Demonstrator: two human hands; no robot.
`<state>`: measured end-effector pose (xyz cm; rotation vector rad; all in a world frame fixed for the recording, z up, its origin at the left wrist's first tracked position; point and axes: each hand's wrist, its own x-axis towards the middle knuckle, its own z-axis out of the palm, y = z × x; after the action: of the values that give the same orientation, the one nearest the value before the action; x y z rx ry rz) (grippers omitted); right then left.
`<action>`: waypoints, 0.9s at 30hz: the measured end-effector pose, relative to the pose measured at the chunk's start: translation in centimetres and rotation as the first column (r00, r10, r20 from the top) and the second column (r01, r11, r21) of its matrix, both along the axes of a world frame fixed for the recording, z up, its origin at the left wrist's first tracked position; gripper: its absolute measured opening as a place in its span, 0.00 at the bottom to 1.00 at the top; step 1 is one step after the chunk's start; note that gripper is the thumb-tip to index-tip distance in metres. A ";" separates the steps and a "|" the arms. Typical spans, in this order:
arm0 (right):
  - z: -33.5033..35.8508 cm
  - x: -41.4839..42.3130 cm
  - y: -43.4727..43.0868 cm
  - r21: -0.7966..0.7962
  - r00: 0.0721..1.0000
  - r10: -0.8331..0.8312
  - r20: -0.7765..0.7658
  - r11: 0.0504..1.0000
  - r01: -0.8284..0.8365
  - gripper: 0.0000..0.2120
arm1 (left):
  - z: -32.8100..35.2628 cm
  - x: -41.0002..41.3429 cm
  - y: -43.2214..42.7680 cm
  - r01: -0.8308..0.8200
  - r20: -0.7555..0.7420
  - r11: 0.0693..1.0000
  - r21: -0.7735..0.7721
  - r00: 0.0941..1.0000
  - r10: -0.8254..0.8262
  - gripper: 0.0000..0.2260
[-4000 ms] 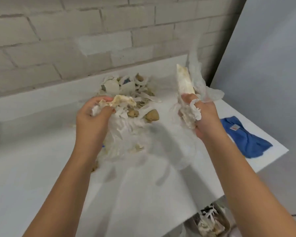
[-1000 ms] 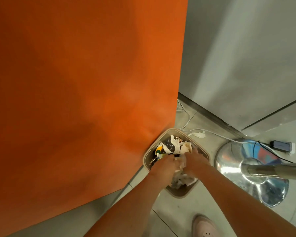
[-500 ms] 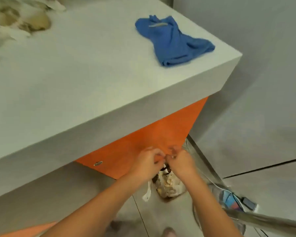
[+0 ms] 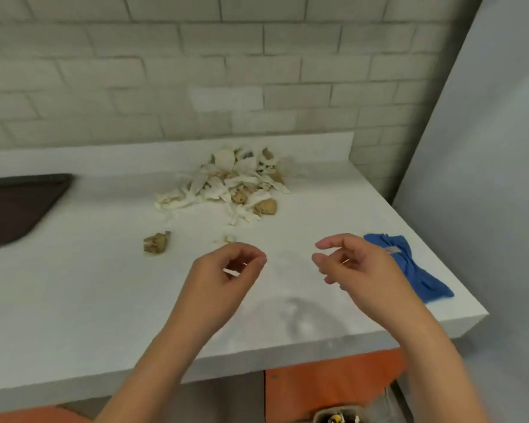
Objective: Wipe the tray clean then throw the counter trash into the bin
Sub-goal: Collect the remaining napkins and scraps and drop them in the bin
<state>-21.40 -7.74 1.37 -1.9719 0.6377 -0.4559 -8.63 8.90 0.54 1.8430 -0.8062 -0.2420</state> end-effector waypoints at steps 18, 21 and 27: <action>-11.0 25.8 2.2 -0.415 0.846 0.085 -0.526 0.843 -0.342 0.10 | -10.0 26.5 2.7 -0.151 0.320 0.688 0.710 0.939 -0.125 0.15; -11.0 27.2 1.9 -0.432 0.871 0.077 -0.485 0.845 -0.315 0.12 | -11.4 27.8 3.3 -0.157 0.400 0.777 0.610 0.907 -0.131 0.15; -8.6 33.9 0.3 -0.526 0.936 -0.016 -0.351 0.831 -0.183 0.21 | -11.3 30.5 3.6 -0.150 0.287 0.893 0.424 0.958 0.025 0.14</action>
<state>12.50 -7.46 -7.26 -2.6648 0.6788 -0.2533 21.85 12.49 -10.75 2.3782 -0.9069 -0.1158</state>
